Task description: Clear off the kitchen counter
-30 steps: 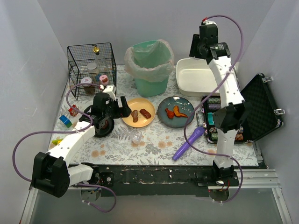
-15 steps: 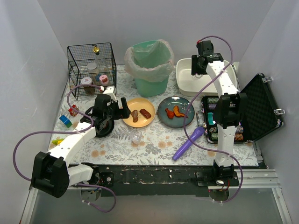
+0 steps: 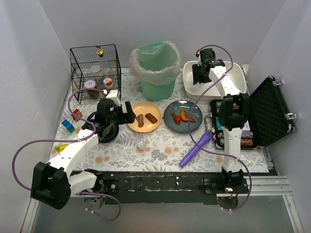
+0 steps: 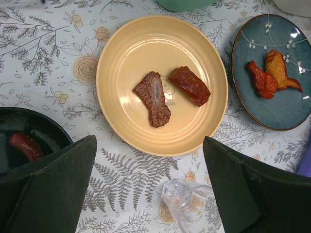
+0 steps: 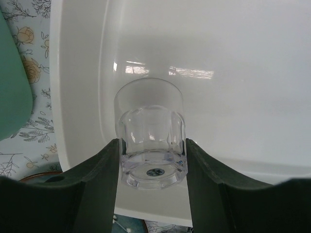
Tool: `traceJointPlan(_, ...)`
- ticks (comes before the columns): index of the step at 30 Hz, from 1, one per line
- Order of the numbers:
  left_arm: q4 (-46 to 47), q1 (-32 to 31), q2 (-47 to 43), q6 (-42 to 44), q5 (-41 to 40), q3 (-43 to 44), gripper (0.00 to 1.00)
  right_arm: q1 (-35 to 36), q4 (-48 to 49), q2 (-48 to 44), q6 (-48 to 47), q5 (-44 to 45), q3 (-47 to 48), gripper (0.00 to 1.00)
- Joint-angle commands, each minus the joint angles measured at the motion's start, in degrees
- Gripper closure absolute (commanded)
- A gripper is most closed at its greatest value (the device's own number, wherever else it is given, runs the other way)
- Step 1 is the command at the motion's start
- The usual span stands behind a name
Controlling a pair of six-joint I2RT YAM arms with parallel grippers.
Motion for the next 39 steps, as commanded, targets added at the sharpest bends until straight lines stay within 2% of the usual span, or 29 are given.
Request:
traceJointPlan(1, 1.06, -0.14, -2.18, 0.8, -1.06, -0.58, 0.09, 0.68, 1.5, 0.39, -2.17, -1.24, 0.62, 0.99)
traceJointPlan(6, 1.06, -0.23, -2.0, 0.89, -1.06, -0.49, 0.08, 1.04, -1.4, 2.94, -4.35, -0.27, 3.35, 0.99)
traceJointPlan(16, 1.06, -0.23, -1.73, 1.06, -0.97, -0.49, 0.08, 1.48, -3.34, 4.53, -5.86, -1.14, 3.09, 0.98)
traceJointPlan(19, 1.06, -0.23, -1.65, 1.15, -0.79, -0.4, 0.08, 1.83, -3.43, 4.97, -6.04, -1.85, 3.44, 0.9)
traceJointPlan(25, 1.06, -0.23, -1.65, 1.24, -0.53, -0.49, 0.08, 1.92, -2.99, 5.67, -5.95, -2.82, 3.7, 0.62)
traceJointPlan(27, 1.06, -0.23, -1.56, 1.33, -0.53, -0.49, 0.08, 1.92, -2.72, 5.85, -5.86, -3.08, 3.79, 0.56)
traceJointPlan(39, 1.06, -0.23, -1.12, 1.42, -0.26, -0.31, 0.08, 2.0, -0.09, 6.2, -5.34, -3.87, 3.79, 0.37)
